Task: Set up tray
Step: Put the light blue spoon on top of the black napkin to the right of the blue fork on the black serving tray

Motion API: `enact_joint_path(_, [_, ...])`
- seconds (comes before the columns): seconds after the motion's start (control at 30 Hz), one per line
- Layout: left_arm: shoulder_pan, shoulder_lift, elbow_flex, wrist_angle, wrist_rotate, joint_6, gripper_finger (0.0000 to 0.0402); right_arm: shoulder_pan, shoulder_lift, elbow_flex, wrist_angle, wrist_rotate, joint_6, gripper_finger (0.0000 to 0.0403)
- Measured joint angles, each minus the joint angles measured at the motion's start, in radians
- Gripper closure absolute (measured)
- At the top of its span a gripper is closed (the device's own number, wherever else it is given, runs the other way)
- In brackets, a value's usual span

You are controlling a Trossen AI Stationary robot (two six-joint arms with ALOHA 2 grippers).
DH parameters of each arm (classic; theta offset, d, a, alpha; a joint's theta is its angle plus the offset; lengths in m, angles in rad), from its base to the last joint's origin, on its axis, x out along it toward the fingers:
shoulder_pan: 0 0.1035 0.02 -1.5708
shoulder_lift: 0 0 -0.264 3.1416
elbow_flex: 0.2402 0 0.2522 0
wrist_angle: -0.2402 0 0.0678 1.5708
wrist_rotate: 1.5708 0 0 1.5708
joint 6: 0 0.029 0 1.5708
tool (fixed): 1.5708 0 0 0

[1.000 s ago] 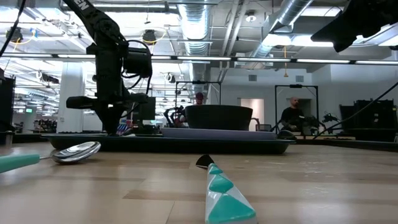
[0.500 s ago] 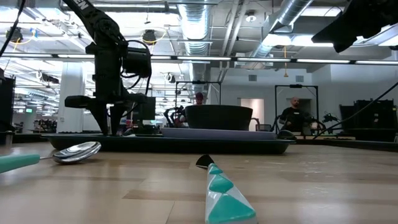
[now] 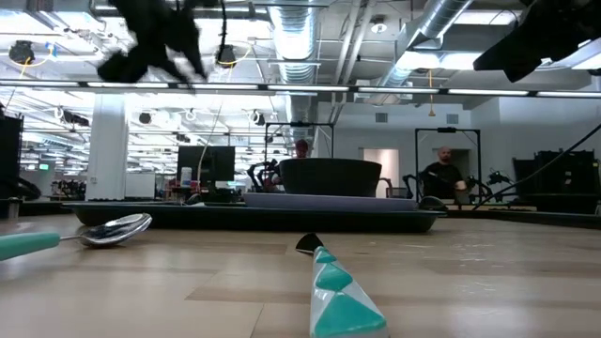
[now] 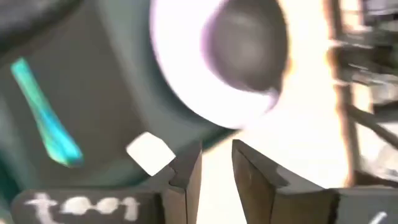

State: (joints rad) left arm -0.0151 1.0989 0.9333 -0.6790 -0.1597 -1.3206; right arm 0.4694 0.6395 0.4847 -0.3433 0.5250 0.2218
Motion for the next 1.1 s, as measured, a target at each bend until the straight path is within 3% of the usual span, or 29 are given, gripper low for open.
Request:
enact_joint_path(0.2, [-0.348, 0.067, 0.134, -0.009, -0.210, -0.235, 0.0340, 0.000, 0.000, 0.000, -0.001, -0.001, 0.014, 0.0398])
enact_joint_path(0.37, [-0.494, 0.232, 0.251, -0.080, -0.202, -0.385, 0.0356, 0.000, 0.000, 0.000, -0.020, -0.002, 0.015, 0.0398])
enact_joint_path(0.6, [-0.567, 0.466, 0.335, -0.113, -0.113, -0.554, 0.0364, 0.000, 0.000, 0.000, -0.052, -0.003, 0.016, 0.0398])
enact_joint_path(0.7, [-0.578, 0.532, 0.335, -0.121, -0.027, -0.604, 0.0357, 0.000, 0.000, 0.000, -0.055, -0.003, 0.016, 0.0398])
enact_joint_path(0.83, [-0.588, 0.602, 0.335, -0.116, 0.046, -0.626, 0.0330, 0.000, 0.000, 0.000, -0.065, -0.003, 0.016, 0.0398])
enact_joint_path(1.1, [-0.587, 0.693, 0.335, -0.108, 0.076, -0.657, 0.0261, 0.000, 0.000, 0.000, -0.099, -0.003, 0.016, 0.0398])
